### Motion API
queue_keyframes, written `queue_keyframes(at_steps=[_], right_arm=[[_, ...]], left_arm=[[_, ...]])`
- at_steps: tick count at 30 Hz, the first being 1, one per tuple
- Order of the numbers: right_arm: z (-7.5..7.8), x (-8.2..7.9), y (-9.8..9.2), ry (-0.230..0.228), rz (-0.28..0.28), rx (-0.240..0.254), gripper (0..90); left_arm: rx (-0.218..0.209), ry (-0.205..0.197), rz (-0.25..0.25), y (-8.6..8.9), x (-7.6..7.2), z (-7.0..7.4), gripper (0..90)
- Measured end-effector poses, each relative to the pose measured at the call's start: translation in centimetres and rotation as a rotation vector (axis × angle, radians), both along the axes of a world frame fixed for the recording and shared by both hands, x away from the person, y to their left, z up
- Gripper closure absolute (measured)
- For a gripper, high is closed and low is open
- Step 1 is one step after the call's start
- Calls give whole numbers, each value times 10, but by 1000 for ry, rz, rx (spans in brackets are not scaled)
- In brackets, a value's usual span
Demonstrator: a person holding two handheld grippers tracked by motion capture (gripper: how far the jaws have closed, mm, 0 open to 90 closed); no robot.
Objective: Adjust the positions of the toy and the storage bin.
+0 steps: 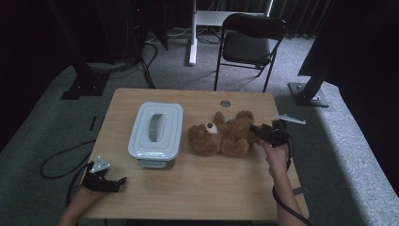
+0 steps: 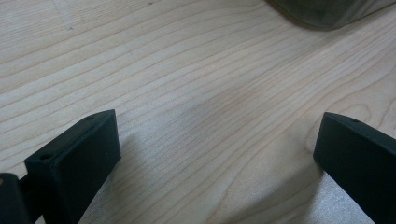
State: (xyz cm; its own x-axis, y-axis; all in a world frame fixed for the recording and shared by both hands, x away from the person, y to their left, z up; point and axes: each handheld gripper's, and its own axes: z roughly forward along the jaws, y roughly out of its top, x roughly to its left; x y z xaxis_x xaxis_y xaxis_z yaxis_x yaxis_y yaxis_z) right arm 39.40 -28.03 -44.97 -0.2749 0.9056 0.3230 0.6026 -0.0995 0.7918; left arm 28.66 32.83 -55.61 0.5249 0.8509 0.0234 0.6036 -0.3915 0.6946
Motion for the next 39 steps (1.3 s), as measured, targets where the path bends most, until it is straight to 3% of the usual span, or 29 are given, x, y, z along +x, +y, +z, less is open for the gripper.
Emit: queue_keyframes(at_steps=[5,8,10,11,12,15,24,29,34,35,37,39], right_arm=[[-4,9,-29,43,-62,3,256],[-14,12,-37,87,-53,14,276],[-24,9,-36,116,-11,-6,432],[-29,4,-33,114,6,-39,540],[-31,0,-33,113,8,-43,612],[-36,-18,-29,115,26,-44,699],[-37,-75,-19,94,99,39,711],[-37,-101,-4,80,180,29,710],[-34,-117,7,83,258,46,706],[-33,-119,11,77,276,13,687],[-30,-120,12,59,260,-21,632],[-27,-118,7,40,240,-13,578]], left_arm=[[0,0,0,0,0,0,12],[0,0,0,0,0,0,12],[0,0,0,0,0,0,12],[0,0,0,0,0,0,12],[0,0,0,0,0,0,12],[0,0,0,0,0,0,12],[0,0,0,0,0,0,12],[2,0,-1,0,0,0,12],[2,0,-1,0,0,0,12],[2,0,-1,0,0,0,12],[2,0,-1,0,0,0,12],[2,0,-1,0,0,0,12]])
